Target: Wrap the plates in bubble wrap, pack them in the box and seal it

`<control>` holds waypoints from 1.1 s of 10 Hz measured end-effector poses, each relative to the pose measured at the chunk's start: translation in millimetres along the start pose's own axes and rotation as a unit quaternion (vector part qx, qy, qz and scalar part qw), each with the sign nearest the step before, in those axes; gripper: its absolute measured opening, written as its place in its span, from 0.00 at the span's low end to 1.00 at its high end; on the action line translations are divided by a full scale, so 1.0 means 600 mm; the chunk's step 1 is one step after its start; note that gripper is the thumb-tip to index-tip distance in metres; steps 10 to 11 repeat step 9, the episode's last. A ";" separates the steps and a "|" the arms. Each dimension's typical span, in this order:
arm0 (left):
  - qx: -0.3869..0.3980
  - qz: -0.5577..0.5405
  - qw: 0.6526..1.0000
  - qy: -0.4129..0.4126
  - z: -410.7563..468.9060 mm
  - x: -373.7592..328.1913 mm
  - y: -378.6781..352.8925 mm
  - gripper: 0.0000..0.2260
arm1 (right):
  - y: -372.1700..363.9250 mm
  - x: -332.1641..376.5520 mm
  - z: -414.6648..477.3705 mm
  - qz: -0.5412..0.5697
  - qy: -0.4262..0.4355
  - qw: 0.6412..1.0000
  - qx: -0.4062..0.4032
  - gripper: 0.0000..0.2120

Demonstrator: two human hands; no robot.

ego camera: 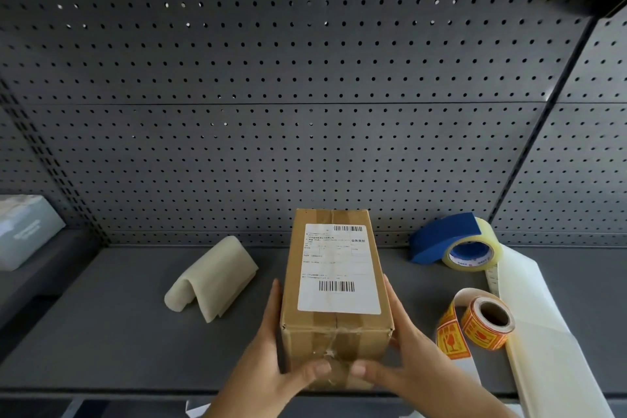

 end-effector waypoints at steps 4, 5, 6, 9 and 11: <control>0.002 -0.085 0.996 0.034 0.036 0.027 -0.011 0.41 | 0.004 0.004 0.028 0.074 0.036 0.997 0.008 0.52; 0.002 -0.095 0.995 0.032 0.055 0.029 -0.009 0.44 | 0.013 0.005 0.043 0.069 0.046 0.997 0.001 0.54; 0.001 -0.083 0.996 0.027 0.071 0.028 -0.006 0.44 | 0.021 0.006 0.057 0.059 0.053 0.997 -0.001 0.52; 0.002 -0.054 0.998 0.017 0.062 0.026 -0.015 0.41 | 0.022 -0.009 0.053 0.064 0.066 0.995 -0.032 0.52; 0.002 -0.054 0.998 0.017 0.062 0.026 -0.015 0.41 | 0.022 -0.009 0.053 0.064 0.066 0.995 -0.032 0.52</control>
Point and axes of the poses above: each hand's wrist, its own z-axis towards the middle knuckle, its own y-axis out of the back of the hand, x = y × z, the point moved 4 cm from there along z, towards the middle knuckle, and after that the axes turned 4 degrees about z, right-handed, at the moved point
